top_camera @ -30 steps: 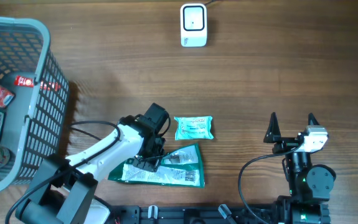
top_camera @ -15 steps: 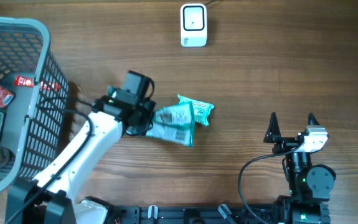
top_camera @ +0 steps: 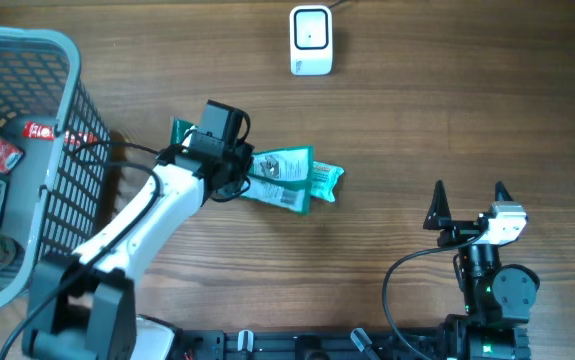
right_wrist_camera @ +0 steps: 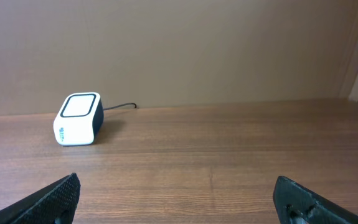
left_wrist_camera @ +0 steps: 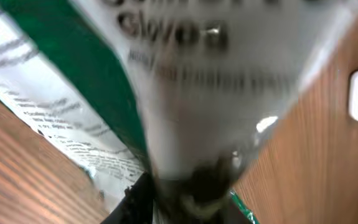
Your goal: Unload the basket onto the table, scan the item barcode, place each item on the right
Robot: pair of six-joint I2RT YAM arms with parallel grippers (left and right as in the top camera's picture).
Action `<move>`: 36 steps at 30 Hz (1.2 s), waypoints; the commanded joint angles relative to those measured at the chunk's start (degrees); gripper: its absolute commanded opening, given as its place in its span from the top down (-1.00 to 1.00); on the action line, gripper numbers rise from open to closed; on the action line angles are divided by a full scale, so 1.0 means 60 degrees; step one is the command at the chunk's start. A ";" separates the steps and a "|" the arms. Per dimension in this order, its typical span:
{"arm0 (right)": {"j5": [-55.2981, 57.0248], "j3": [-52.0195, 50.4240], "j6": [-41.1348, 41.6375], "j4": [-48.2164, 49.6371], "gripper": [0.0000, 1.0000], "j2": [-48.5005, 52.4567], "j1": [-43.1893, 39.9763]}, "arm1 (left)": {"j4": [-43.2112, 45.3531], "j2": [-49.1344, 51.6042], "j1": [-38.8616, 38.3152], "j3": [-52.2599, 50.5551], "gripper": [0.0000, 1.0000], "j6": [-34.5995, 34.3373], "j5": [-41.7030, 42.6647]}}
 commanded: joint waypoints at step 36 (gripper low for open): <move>-0.0120 -0.0011 0.0055 0.0026 -0.99 -0.0044 0.0022 | -0.0601 -0.6510 0.6506 0.1300 -0.79 0.5038 -0.6331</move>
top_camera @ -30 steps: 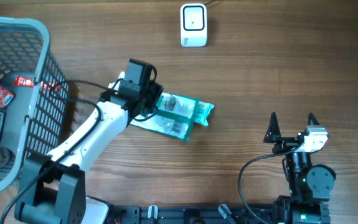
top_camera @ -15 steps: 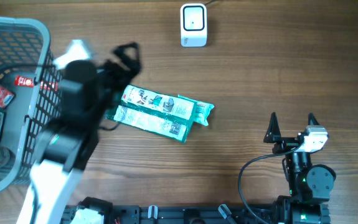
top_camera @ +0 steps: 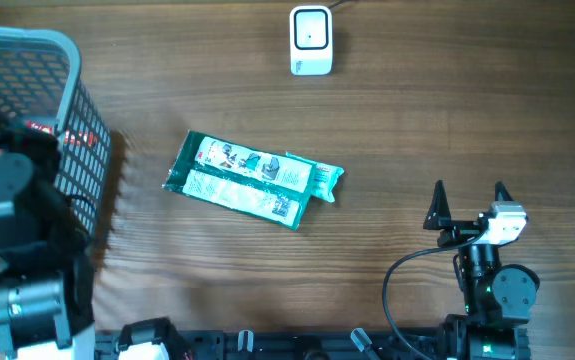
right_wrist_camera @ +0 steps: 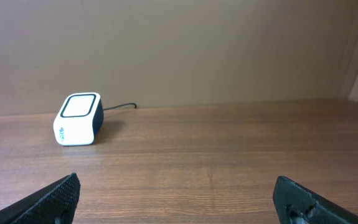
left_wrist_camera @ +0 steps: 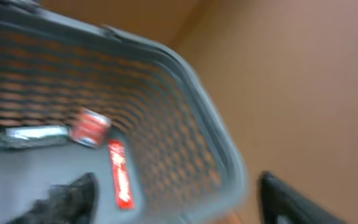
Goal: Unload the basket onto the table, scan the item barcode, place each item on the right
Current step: 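Reach the left gripper into the basket and grasp the green round tin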
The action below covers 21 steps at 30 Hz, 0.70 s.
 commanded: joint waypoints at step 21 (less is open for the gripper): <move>-0.0120 -0.0011 0.0058 0.0022 -0.99 -0.0044 0.0022 | 0.0401 0.5606 0.6433 0.0076 -1.00 0.6546 0.3869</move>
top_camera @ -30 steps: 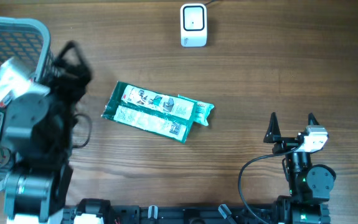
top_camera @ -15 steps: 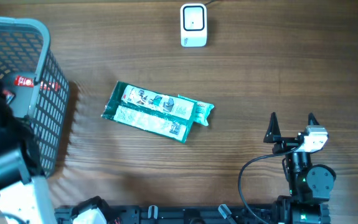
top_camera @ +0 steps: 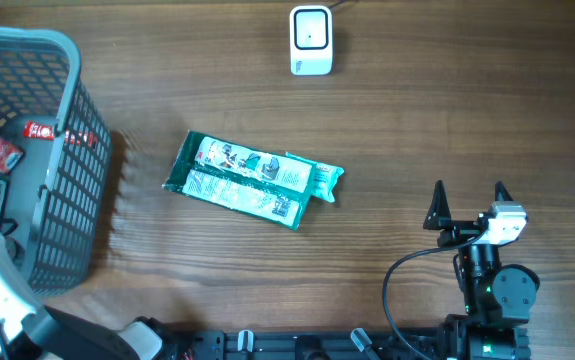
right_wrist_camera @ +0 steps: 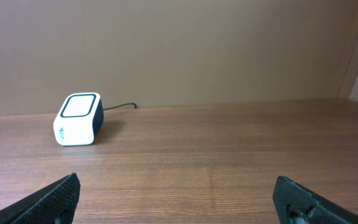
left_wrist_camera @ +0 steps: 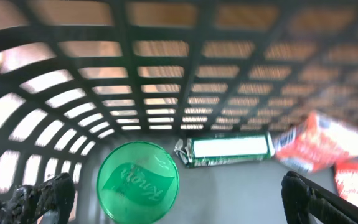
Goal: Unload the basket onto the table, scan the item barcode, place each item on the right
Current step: 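Reach the left gripper into the basket and grasp the green round tin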
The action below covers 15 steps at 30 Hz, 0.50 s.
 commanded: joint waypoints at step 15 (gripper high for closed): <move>-0.0120 -0.0011 0.0058 0.0022 -0.99 -0.0044 0.0022 | -0.0328 0.0878 0.0721 0.0066 -1.00 0.4255 0.1406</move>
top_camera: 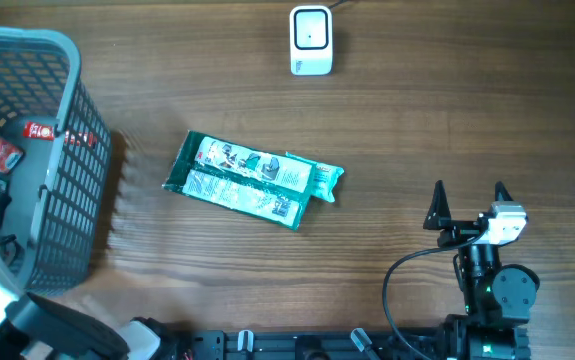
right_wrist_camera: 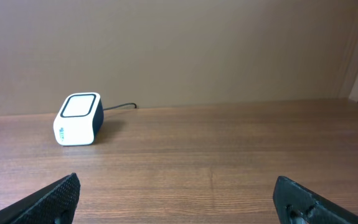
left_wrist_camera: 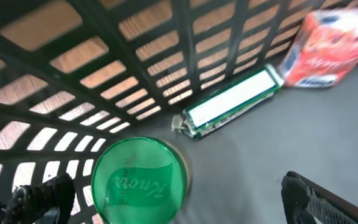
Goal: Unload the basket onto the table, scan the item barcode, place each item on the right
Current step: 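Reach the left gripper into the basket and grasp the green round tin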
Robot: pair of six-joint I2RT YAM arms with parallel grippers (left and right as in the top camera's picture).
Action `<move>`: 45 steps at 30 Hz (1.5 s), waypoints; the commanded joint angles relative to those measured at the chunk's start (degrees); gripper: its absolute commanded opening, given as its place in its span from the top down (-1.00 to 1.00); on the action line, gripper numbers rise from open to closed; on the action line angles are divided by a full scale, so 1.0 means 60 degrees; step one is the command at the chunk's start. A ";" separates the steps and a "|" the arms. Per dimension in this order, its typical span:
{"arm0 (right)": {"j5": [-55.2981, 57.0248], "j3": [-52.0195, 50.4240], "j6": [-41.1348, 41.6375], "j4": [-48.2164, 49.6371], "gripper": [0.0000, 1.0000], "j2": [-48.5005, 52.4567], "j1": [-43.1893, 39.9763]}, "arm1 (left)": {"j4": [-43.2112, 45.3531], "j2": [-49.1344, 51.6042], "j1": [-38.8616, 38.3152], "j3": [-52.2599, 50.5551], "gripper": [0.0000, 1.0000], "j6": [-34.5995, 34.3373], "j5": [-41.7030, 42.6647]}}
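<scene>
My left gripper (left_wrist_camera: 179,202) is open and low inside the grey mesh basket (top_camera: 67,45). A jar with a green lid (left_wrist_camera: 138,183) sits below it, between the fingers and nearer the left one. A green-and-white bar (left_wrist_camera: 231,102) and a red pack (left_wrist_camera: 334,46) lie on the basket floor beyond. The white barcode scanner (top_camera: 310,40) stands at the table's far edge and also shows in the right wrist view (right_wrist_camera: 78,118). My right gripper (right_wrist_camera: 179,199) is open and holds nothing.
A green glove packet (top_camera: 252,180) lies flat mid-table, between the basket and the right arm (top_camera: 487,270). The basket's mesh wall (left_wrist_camera: 104,50) closes round the left gripper. The scanner's cable (right_wrist_camera: 119,106) runs off behind it.
My left gripper has shifted a little inside the basket. The green lid now sits lower in its view, and the bar and red pack lie further up and right. The right arm is still.
My left gripper was first at the green packet on the table, which filled its view. Then the packet lay free on the table and the gripper was open by the basket. After that it was open inside the basket over the green lid, and it stays there.
</scene>
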 commanded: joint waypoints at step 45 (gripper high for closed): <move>-0.0117 -0.0011 0.0055 0.0026 -0.99 -0.0044 0.0022 | 0.0652 -0.1727 0.0175 0.0357 -0.44 -0.4109 0.3697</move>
